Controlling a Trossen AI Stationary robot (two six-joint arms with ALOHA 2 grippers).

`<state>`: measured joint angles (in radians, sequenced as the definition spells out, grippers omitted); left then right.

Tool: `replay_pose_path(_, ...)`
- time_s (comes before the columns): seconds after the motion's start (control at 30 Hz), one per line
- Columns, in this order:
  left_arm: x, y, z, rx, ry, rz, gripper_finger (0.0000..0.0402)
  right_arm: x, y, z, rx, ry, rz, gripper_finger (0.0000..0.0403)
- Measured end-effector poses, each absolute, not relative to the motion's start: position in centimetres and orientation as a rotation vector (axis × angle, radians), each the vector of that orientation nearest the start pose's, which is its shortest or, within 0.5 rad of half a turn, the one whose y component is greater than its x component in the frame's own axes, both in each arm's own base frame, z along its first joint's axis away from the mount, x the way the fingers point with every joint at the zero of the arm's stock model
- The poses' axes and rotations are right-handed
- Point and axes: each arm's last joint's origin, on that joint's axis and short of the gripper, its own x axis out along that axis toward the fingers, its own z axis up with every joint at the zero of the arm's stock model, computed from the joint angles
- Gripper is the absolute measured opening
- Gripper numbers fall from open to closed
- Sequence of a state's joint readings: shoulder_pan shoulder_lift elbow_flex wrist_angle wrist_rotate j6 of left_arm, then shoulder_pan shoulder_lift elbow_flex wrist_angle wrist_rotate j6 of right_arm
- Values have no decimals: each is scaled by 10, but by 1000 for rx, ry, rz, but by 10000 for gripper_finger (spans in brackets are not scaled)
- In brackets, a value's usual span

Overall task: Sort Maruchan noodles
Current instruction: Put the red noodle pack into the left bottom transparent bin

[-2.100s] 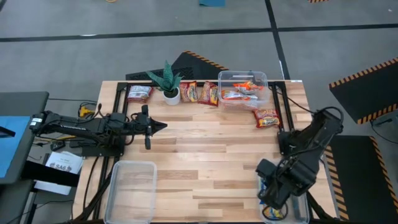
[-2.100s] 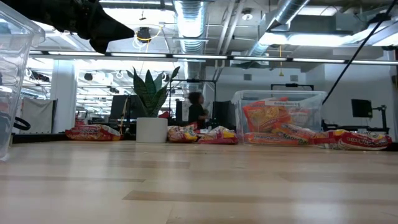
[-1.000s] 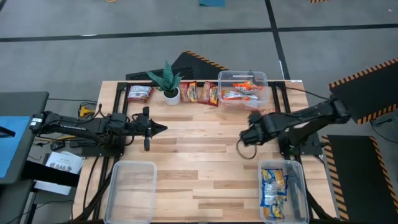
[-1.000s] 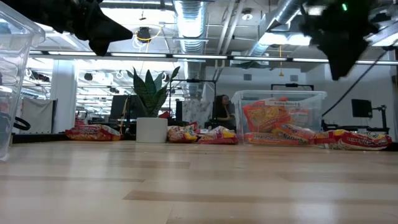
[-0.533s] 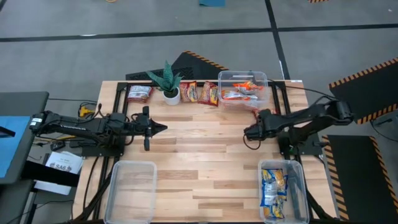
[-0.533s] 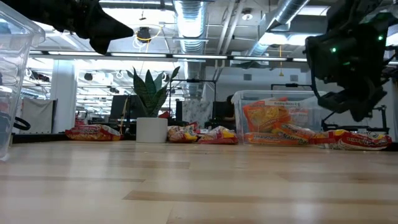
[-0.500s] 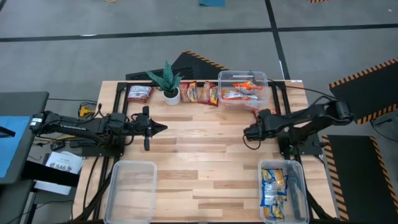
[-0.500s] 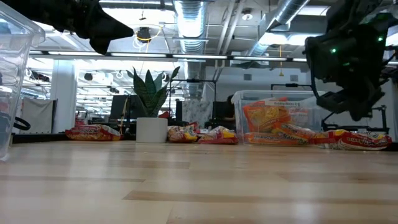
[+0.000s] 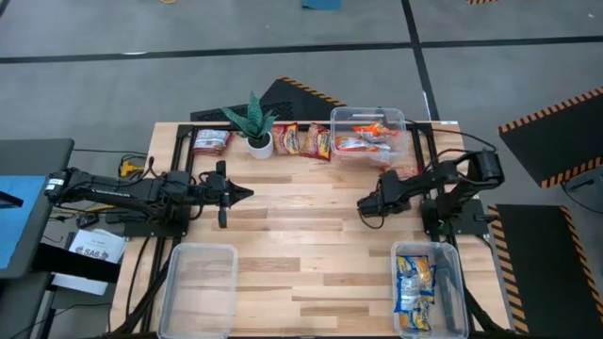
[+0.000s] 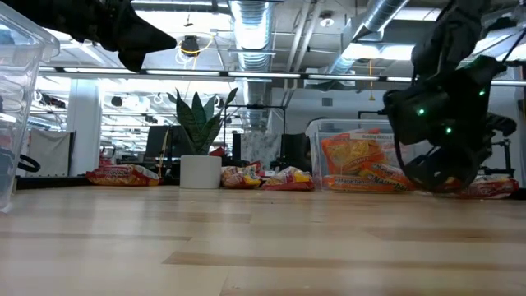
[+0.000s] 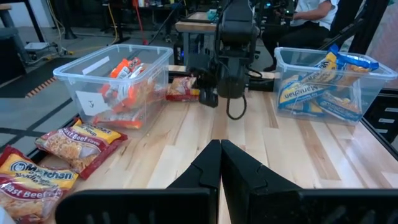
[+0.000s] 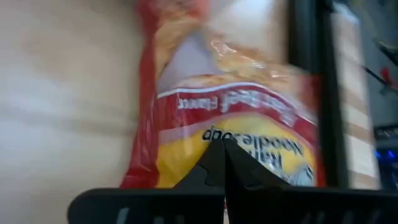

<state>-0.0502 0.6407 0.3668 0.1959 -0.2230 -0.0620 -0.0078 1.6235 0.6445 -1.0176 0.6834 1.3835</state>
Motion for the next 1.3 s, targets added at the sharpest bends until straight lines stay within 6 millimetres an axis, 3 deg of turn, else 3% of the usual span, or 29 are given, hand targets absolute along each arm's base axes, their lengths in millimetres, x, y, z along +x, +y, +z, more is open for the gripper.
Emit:
replay_pose_path(0.2, 156, -1, 245, -52, 73, 176, 0, 204, 2, 106, 329, 1127, -1283, 9)
replay_pose_path(0.43, 156, -1, 245, -53, 73, 176, 0, 247, 42, 127, 451, 1001, -973, 9)
replay_pose_path(0.57, 156, -1, 245, -53, 72, 176, 0, 282, 61, 133, 491, 867, -730, 8)
replay_pose_path(0.77, 156, -1, 246, -44, 70, 176, 0, 347, 80, 121, 479, 763, -461, 8)
replay_pose_path(0.9, 156, -1, 246, -36, 70, 176, 0, 395, 96, 118, 384, 743, -289, 10)
replay_pose_path(1.0, 156, -1, 246, -36, 69, 176, 0, 422, 106, 128, 250, 752, -168, 19)
replay_pose_path(1.13, 156, -1, 245, -34, 76, 176, 0, 436, 107, 162, 72, 753, -115, 35)
replay_pose_path(1.3, 156, -1, 242, -30, 110, 176, 0, 414, 92, 192, -61, 825, -247, 42)
